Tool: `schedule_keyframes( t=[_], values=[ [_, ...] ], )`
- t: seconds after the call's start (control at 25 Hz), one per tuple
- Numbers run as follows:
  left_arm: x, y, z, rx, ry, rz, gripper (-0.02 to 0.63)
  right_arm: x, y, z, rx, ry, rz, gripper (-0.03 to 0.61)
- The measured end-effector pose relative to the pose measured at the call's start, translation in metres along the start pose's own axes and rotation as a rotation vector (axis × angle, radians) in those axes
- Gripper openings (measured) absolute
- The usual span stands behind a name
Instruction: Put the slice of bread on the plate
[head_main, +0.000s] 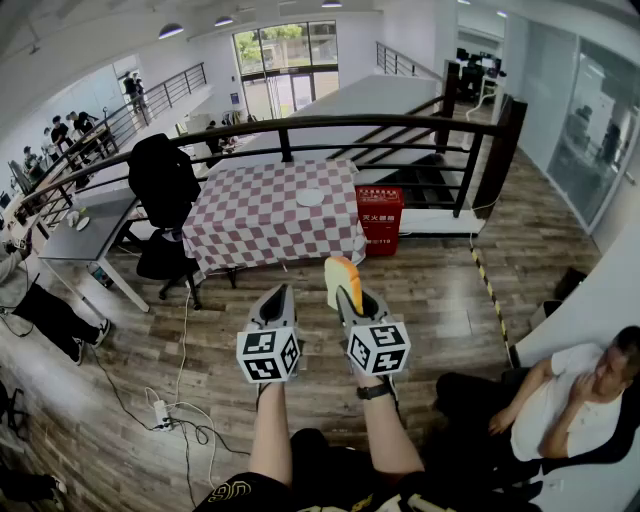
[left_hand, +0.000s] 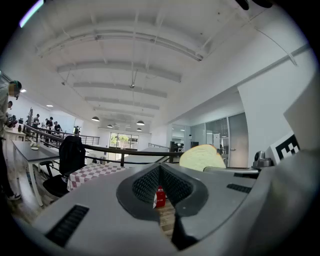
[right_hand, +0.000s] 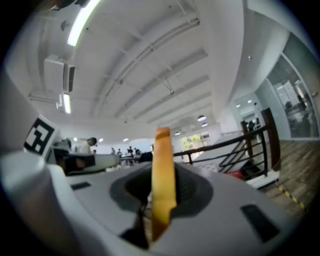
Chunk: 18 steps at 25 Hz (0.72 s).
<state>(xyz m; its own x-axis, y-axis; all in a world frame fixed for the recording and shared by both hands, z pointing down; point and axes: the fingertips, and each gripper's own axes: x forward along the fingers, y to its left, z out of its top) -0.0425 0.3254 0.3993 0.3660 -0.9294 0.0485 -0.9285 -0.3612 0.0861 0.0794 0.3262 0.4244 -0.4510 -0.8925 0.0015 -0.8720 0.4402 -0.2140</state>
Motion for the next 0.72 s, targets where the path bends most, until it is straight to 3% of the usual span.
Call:
schedule_keyframes(
  t=[0.2, 0.4, 0.72],
  values=[
    [0.011, 0.003, -0.012, -0.007, 0.026, 0.007, 0.017, 0.008, 0.002, 0.006, -0.025, -0.019, 0.033, 0.097],
    [0.042, 0.011, -0.036, -0.020, 0.057, -0.008, 0.017, 0.029, -0.029, -0.022, 0.016, 0.043, -0.016, 0.097],
    [0.123, 0.060, -0.010, -0.062, -0.002, -0.039, 0.017, 0.103, -0.076, 0.011, -0.010, 0.009, -0.092, 0.097]
  ],
)
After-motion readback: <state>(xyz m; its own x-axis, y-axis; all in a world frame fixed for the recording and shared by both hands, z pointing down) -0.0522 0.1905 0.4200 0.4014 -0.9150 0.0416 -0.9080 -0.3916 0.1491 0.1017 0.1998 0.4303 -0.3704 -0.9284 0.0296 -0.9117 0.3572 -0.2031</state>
